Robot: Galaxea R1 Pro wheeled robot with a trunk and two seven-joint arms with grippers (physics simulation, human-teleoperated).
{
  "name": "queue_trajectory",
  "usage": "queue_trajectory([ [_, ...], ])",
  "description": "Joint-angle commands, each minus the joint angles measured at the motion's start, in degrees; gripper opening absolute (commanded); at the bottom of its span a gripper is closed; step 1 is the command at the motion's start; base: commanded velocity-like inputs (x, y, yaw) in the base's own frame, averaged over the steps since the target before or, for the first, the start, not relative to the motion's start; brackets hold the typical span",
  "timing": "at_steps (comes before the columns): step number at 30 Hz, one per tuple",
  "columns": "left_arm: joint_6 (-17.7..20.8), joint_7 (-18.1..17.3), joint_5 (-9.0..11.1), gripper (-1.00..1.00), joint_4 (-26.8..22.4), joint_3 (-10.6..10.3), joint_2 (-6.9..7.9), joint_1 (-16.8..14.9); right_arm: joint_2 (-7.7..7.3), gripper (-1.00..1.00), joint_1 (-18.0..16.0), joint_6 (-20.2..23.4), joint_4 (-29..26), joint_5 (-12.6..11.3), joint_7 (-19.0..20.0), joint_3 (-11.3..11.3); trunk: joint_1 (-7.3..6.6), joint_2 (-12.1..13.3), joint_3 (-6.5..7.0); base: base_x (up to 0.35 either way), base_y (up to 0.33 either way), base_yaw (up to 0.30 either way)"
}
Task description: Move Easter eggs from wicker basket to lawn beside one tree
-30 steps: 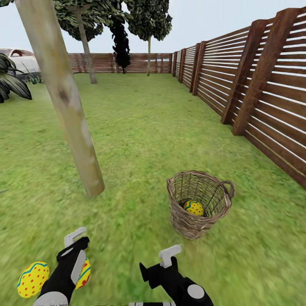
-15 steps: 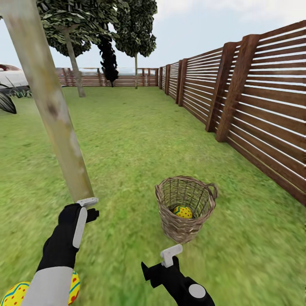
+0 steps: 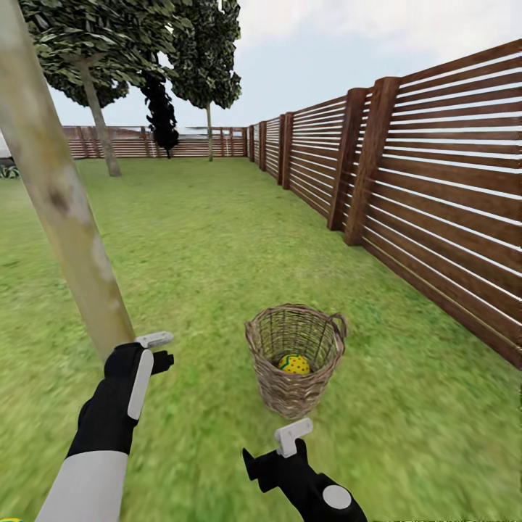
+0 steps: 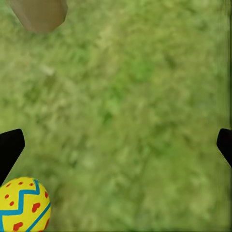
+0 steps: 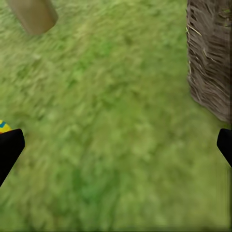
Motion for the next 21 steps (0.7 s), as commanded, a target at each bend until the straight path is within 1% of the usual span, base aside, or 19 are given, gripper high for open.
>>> queue_trajectory([
  [1, 0.15, 0.46, 0.63, 1.0, -0.13, 0.02, -0.02, -0.02, -0.07, 1.0, -0.05, 0.19, -0.05, -0.58, -0.56, 0.11, -0.01, -0.02, -0.04, 0.0, 0.0, -0.076],
  [8, 0.15, 0.46, 0.9, 1.0, -0.27, -0.09, 0.01, -0.01, -0.07, 1.0, -0.2, -0.19, 0.42, -0.62, -0.46, 0.08, -0.01, -0.02, 0.0, 0.0, 0.0, -0.021],
  [12, 0.15, 0.46, 0.92, 1.0, -0.29, -0.09, 0.01, -0.07, -0.07, 1.0, -0.22, -0.31, 0.5, -0.63, -0.38, 0.11, -0.01, -0.02, 0.03, 0.0, -0.055, -0.035],
  [18, 0.15, 0.46, 0.99, 1.0, -0.47, -0.09, -0.01, -0.09, -0.07, 1.0, -0.22, -0.32, 0.56, -0.66, -0.27, 0.05, -0.01, -0.02, 0.28, 0.0, -0.093, -0.192],
  [21, 0.15, 0.46, 0.99, 1.0, -0.93, -0.1, -0.05, -0.04, -0.07, 1.0, -0.22, -0.33, 0.57, -0.67, -0.26, 0.04, -0.09, 0.02, 1.09, 0.0, -0.024, -0.238],
])
